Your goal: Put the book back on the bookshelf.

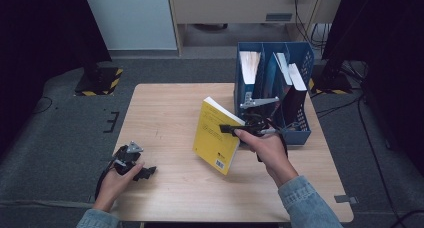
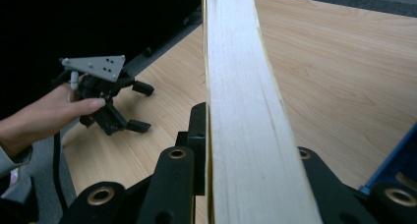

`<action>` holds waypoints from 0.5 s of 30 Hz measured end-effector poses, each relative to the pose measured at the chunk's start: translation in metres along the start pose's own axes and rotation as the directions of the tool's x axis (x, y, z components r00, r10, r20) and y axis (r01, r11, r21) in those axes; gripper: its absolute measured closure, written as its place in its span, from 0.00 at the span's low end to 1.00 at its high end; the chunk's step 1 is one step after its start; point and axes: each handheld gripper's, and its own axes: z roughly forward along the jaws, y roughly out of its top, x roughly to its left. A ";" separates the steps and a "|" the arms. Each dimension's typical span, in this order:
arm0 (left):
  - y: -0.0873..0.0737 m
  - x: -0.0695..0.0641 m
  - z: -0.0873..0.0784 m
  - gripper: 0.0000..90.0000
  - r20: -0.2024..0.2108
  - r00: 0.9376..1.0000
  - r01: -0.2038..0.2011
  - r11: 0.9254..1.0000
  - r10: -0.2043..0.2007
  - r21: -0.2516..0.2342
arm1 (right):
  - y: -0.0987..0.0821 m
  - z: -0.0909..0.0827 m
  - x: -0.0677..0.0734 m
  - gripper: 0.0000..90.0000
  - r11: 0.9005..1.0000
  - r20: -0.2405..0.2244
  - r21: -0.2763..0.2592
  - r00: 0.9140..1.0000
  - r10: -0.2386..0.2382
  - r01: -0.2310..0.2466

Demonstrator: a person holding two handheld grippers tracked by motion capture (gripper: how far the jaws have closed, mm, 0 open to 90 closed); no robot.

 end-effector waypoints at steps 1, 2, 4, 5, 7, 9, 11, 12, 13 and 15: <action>0.000 0.000 0.000 0.03 0.000 1.000 0.000 1.000 0.000 0.000 | 0.000 0.000 0.000 0.84 1.000 0.000 0.000 1.000 0.000 0.000; 0.000 0.000 0.000 0.03 0.001 1.000 0.003 1.000 -0.003 -0.001 | -0.002 -0.004 -0.001 0.84 1.000 0.001 -0.007 1.000 0.005 -0.005; 0.000 0.000 0.000 0.03 -0.001 1.000 -0.002 1.000 0.002 -0.001 | -0.005 -0.012 -0.003 0.83 1.000 0.010 -0.016 1.000 0.017 -0.017; 0.000 0.000 0.000 0.03 -0.001 1.000 -0.002 1.000 0.002 -0.002 | -0.008 -0.023 -0.004 0.83 0.999 0.014 -0.031 0.999 0.030 -0.029; 0.000 0.000 0.000 0.03 -0.001 1.000 -0.002 1.000 0.002 -0.004 | -0.010 -0.028 -0.005 0.83 0.999 0.014 -0.038 0.999 0.032 -0.032; -0.001 0.000 0.000 0.02 -0.002 1.000 -0.003 1.000 0.003 -0.007 | -0.013 -0.038 -0.007 0.83 0.998 0.012 -0.047 0.999 0.050 -0.050; -0.001 -0.001 0.001 0.02 -0.003 1.000 -0.002 1.000 0.002 -0.012 | -0.015 -0.049 -0.009 0.83 0.997 0.018 -0.040 0.998 0.064 -0.063; -0.001 -0.001 0.001 0.02 -0.003 1.000 -0.002 1.000 0.002 -0.012 | -0.015 -0.049 -0.009 0.83 0.997 0.018 -0.040 0.998 0.064 -0.063; -0.002 -0.001 0.001 0.02 -0.003 1.000 -0.002 1.000 0.002 -0.014 | -0.015 -0.056 -0.010 0.83 0.997 0.022 -0.037 0.997 0.075 -0.074; -0.002 -0.001 0.001 0.02 -0.003 1.000 -0.003 1.000 0.002 -0.015 | -0.016 -0.059 -0.011 0.83 0.996 0.023 -0.037 0.996 0.083 -0.082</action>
